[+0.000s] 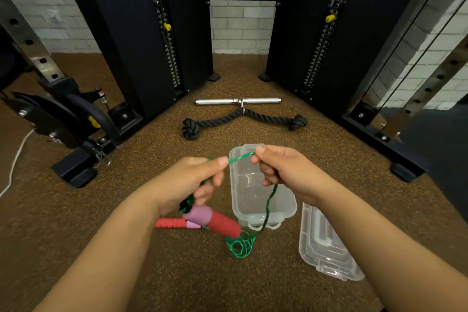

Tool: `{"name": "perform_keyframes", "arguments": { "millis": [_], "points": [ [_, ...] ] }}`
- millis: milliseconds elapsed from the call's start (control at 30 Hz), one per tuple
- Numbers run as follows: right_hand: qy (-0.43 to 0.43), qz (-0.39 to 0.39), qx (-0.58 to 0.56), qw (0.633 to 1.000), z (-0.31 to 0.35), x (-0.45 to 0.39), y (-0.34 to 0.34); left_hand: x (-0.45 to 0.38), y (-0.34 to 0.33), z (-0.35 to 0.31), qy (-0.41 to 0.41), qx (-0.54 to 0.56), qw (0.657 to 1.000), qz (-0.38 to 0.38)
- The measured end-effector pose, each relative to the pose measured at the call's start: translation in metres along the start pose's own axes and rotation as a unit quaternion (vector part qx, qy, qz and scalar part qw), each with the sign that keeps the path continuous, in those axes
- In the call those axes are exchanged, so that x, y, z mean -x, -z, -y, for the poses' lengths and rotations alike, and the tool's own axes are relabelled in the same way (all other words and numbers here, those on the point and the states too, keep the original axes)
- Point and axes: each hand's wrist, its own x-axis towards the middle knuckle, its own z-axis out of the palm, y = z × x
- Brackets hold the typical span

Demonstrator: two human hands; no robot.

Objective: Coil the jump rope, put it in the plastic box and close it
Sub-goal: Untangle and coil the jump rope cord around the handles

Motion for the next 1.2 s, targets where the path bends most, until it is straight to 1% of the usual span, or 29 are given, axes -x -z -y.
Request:
{"name": "perform_keyframes", "arguments": {
  "millis": [67,100,167,233,333,433,500,533,567,600,633,667,700,767,833,900,933,967,1033,1100,1167,1200],
  "points": [
    [-0.016,0.025,-0.016,0.999,-0.002,0.001,0.009,-0.002,0.006,0.0,-0.019,0.094,0.995,-0.031],
    [-0.021,0.024,-0.021,0.999,-0.002,0.001,0.016,-0.003,0.009,0.0,-0.026,0.146,0.988,-0.053],
    [-0.032,-0.002,-0.046,0.998,-0.003,0.002,0.032,-0.004,0.015,0.001,-0.036,0.242,0.964,-0.102],
    [-0.04,-0.04,-0.101,0.993,-0.004,0.003,0.049,-0.004,0.022,0.003,-0.044,0.303,0.941,-0.147],
    [-0.053,-0.086,-0.214,0.972,-0.006,0.003,0.065,-0.004,0.029,0.006,-0.047,0.336,0.92,-0.199],
    [-0.057,-0.097,-0.3,0.947,-0.011,-0.001,0.065,-0.005,0.029,0.009,-0.039,0.336,0.919,-0.203],
    [-0.057,-0.1,-0.309,0.944,-0.015,-0.004,0.064,-0.006,0.028,0.01,-0.034,0.336,0.92,-0.197],
    [-0.058,-0.114,-0.273,0.953,-0.015,-0.004,0.062,-0.006,0.027,0.01,-0.033,0.337,0.92,-0.195],
    [-0.061,-0.136,-0.188,0.971,-0.017,-0.005,0.061,-0.006,0.027,0.009,-0.033,0.336,0.921,-0.192],
    [-0.067,-0.163,-0.057,0.983,-0.018,-0.006,0.059,-0.005,0.027,0.008,-0.034,0.331,0.924,-0.188],
    [-0.071,-0.185,0.08,0.977,-0.02,-0.006,0.056,-0.005,0.025,0.007,-0.034,0.32,0.93,-0.179],
    [-0.067,-0.188,0.176,0.964,-0.023,-0.007,0.052,-0.004,0.022,0.005,-0.031,0.3,0.939,-0.164],
    [-0.048,-0.169,0.219,0.96,-0.023,-0.006,0.044,-0.004,0.017,0.004,-0.025,0.271,0.951,-0.145],
    [0.01,-0.096,0.217,0.971,-0.023,-0.006,0.026,-0.005,0.004,0.001,-0.008,0.198,0.975,-0.105],
    [0.063,-0.017,0.173,0.983,-0.02,-0.006,0.001,-0.008,-0.01,-0.001,0.007,0.146,0.987,-0.069],
    [0.092,0.049,0.132,0.986,-0.017,-0.004,-0.022,-0.011,-0.018,-0.002,0.018,0.134,0.99,-0.042],
    [0.092,0.069,0.133,0.984,-0.019,-0.005,-0.029,-0.012,-0.02,-0.002,0.022,0.139,0.99,-0.032],
    [0.095,0.073,0.138,0.983,-0.019,-0.004,-0.032,-0.013,-0.021,-0.002,0.024,0.144,0.989,-0.027],
    [0.103,0.033,0.14,0.984,-0.013,-0.003,-0.027,-0.013,-0.019,-0.001,0.024,0.151,0.988,-0.029],
    [0.119,-0.035,0.125,0.984,-0.007,-0.003,-0.017,-0.011,-0.017,0.001,0.03,0.152,0.988,-0.03],
    [0.148,-0.113,0.171,0.967,-0.01,-0.003,-0.009,-0.009,-0.015,0.002,0.046,0.135,0.99,-0.015],
    [0.164,-0.139,0.213,0.953,-0.013,-0.005,-0.007,-0.007,-0.016,0.001,0.055,0.136,0.989,0.001]
  ]
}}
